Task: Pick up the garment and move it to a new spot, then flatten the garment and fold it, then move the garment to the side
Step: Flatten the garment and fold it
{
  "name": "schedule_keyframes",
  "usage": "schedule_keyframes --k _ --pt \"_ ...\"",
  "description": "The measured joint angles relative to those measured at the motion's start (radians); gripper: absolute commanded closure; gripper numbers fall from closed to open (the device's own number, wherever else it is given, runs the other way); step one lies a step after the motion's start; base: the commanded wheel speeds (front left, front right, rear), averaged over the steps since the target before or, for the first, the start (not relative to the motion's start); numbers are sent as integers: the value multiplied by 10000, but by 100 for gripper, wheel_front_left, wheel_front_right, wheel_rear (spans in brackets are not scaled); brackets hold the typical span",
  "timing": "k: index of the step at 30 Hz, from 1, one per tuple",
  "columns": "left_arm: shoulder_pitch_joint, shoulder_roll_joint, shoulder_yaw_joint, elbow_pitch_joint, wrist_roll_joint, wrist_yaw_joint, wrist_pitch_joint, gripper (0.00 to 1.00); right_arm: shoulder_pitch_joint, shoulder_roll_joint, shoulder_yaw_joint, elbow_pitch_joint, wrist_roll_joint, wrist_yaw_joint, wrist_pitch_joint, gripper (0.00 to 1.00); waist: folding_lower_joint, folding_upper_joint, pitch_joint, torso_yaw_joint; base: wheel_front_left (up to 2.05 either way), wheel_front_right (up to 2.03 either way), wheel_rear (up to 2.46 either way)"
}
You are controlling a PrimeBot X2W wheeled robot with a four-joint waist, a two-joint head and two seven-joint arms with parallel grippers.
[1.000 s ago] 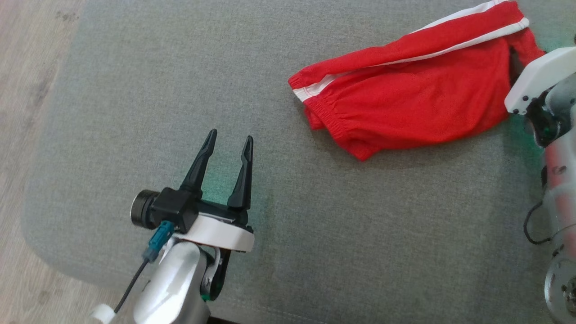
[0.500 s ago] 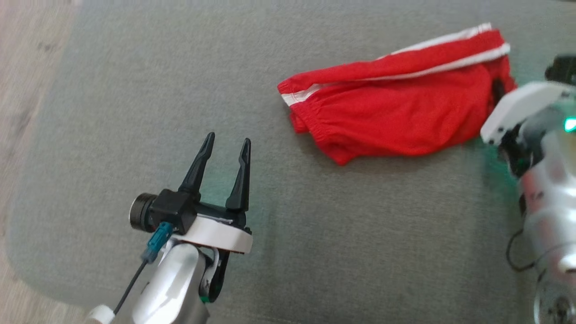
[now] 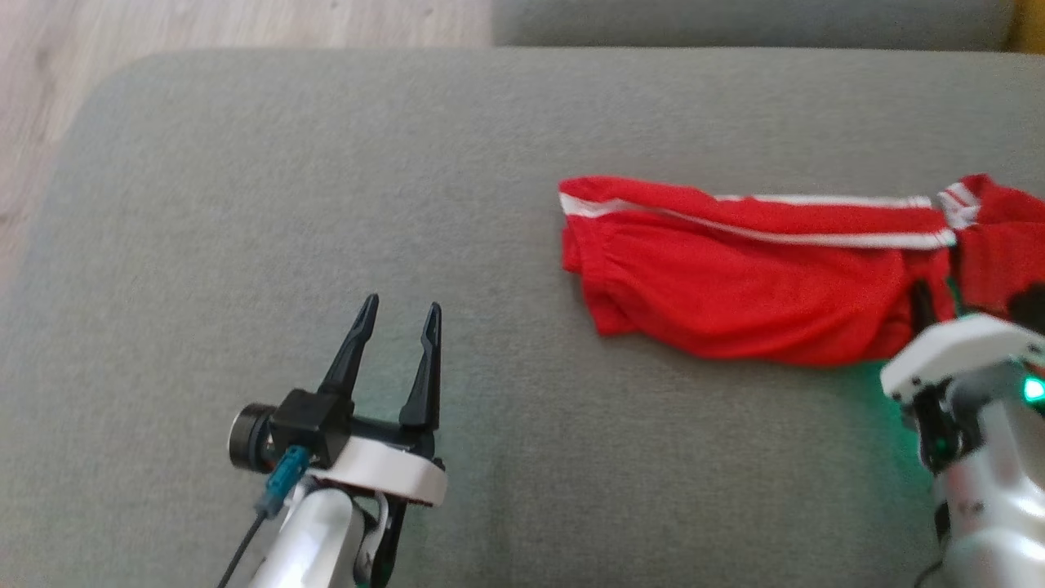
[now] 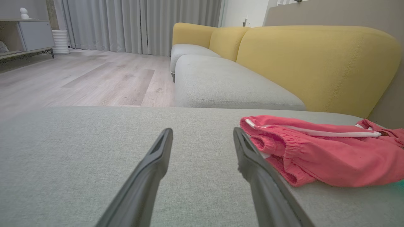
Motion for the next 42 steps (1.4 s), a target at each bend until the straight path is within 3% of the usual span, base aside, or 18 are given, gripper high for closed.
schedule_keyframes --k 11,18,24,32,42 --pt "543 6 134 48 174 -84 0 0 1466 815 -1480 -1760 -100 0 -510 100 1 0 -621 -624 0 0 0" --pt "555 8 138 163 274 -176 0 0 1604 1003 -1321 -2466 2 0 -581 100 1 0 -768 -523 0 0 0" --pt "554 8 125 209 274 -178 0 0 1401 1039 -178 -3129 385 0 -579 100 2 0 -831 -238 0 0 0" --pt "555 8 90 268 274 -178 0 0 835 1041 2213 -3482 1732 0 -650 100 1 0 -880 251 0 0 0" --pt "555 10 -2 337 274 -176 0 0 169 1032 4803 -1975 2686 0 -1181 100 2 0 -844 860 0 0 0"
